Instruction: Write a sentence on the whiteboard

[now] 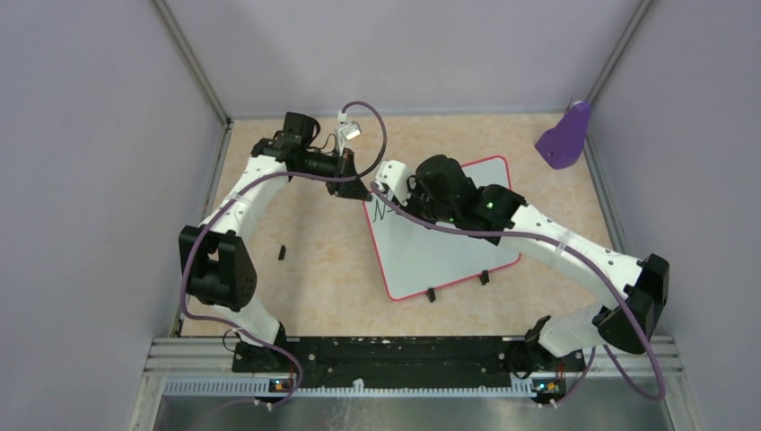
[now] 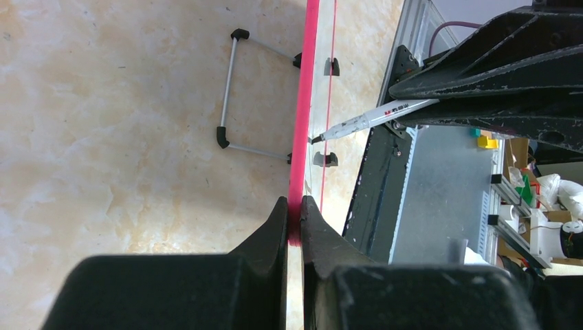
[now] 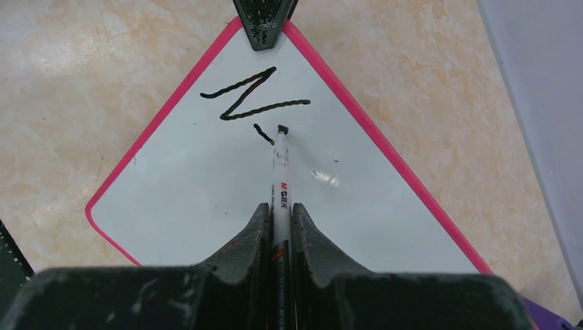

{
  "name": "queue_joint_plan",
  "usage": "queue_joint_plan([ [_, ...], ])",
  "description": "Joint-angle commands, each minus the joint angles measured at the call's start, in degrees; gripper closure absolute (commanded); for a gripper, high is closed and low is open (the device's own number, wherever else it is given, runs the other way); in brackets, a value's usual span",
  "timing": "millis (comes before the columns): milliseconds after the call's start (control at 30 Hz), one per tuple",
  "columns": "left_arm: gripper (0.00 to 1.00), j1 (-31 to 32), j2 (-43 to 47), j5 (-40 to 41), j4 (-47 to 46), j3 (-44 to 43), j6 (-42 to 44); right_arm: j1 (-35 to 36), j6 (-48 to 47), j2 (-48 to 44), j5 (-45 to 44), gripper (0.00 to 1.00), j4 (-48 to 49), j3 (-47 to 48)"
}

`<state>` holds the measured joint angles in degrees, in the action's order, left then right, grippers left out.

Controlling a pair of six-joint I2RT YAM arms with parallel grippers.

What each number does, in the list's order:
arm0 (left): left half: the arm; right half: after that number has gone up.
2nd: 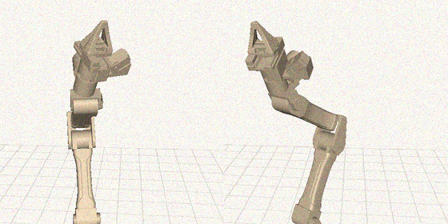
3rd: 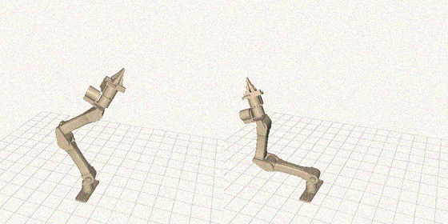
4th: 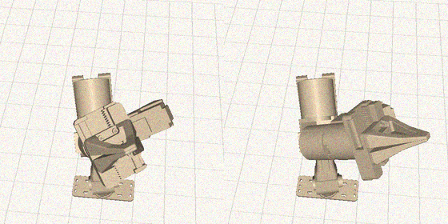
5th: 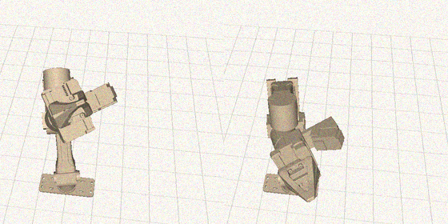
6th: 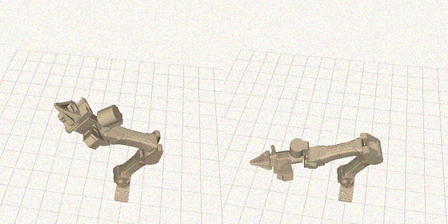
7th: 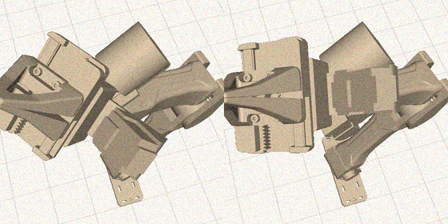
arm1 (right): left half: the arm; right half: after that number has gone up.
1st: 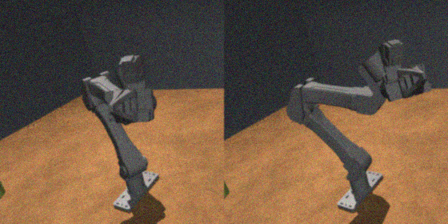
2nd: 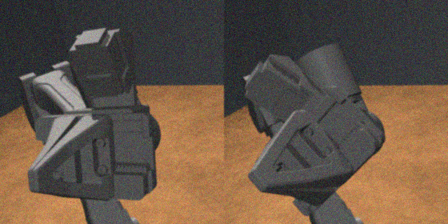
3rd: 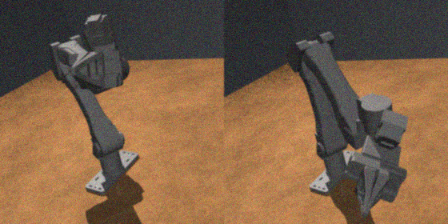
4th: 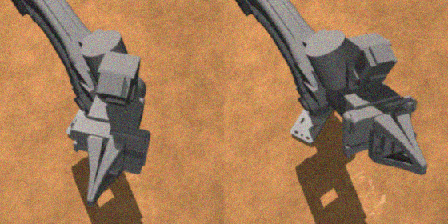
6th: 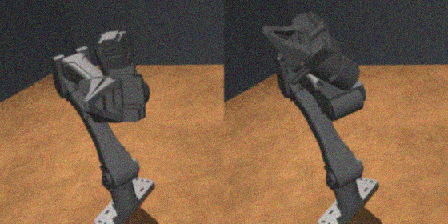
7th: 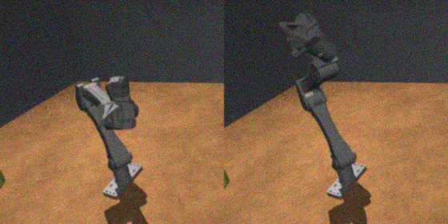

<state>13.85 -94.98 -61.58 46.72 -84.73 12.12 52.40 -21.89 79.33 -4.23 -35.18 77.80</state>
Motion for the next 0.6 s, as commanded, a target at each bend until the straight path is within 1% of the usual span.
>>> queue_joint_plan([
  [0, 1.00, 0.57, 1.57, -0.76, 0.71, 0.46, 0.36, 0.91, 0.44, 1.16, 0.40, 1.00, 1.29, 1.51],
  [567, 1.00, 0.57, 1.64, -0.61, 0.57, 0.74, 0.43, 1.85, 0.95, -0.61, 0.78, 1.00, 1.09, -2.24],
])
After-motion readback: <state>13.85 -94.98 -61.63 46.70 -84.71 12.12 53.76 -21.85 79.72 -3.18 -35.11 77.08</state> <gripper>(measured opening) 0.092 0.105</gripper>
